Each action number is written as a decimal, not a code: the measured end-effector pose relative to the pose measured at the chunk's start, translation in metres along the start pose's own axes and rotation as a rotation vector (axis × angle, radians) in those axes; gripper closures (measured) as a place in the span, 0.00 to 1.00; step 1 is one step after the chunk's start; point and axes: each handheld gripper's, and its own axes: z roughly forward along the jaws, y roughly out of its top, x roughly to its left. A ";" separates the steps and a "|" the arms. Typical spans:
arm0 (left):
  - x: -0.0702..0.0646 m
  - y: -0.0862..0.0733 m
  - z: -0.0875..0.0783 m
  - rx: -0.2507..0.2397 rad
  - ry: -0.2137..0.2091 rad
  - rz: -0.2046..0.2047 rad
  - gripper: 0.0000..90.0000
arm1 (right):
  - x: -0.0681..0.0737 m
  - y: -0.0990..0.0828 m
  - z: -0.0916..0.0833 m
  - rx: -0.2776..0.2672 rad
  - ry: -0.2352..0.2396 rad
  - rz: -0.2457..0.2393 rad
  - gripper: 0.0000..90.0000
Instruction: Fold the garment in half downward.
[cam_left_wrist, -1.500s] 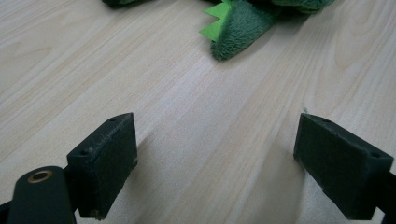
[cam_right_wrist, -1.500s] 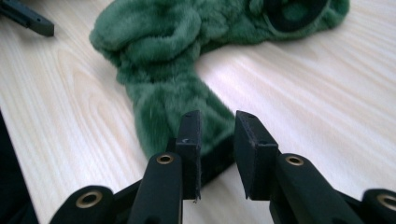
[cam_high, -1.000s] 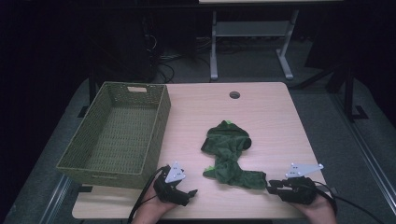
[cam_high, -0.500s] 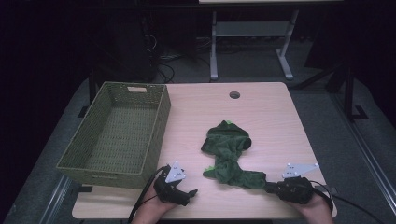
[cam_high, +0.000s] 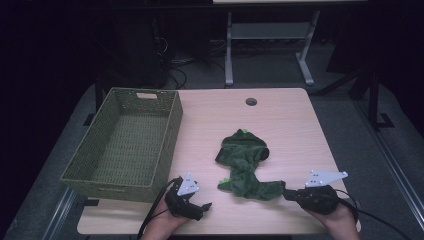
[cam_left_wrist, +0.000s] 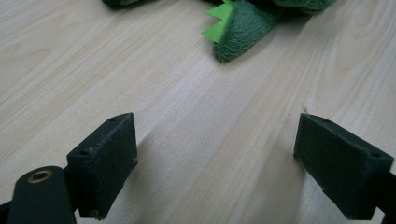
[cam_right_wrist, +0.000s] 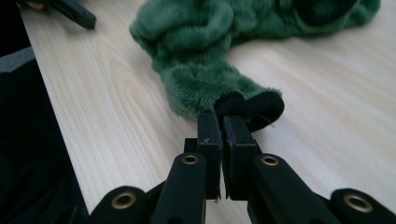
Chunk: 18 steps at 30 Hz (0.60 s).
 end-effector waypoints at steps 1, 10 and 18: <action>0.000 0.000 0.000 0.001 0.001 0.001 0.14 | 0.000 0.003 -0.001 -0.010 0.002 -0.007 0.96; 0.000 0.000 0.000 0.002 0.001 0.000 0.14 | 0.008 0.033 -0.001 -0.067 0.054 -0.084 0.97; -0.001 0.000 0.001 -0.003 0.000 -0.008 0.14 | 0.017 0.064 0.015 -0.063 0.119 -0.156 0.97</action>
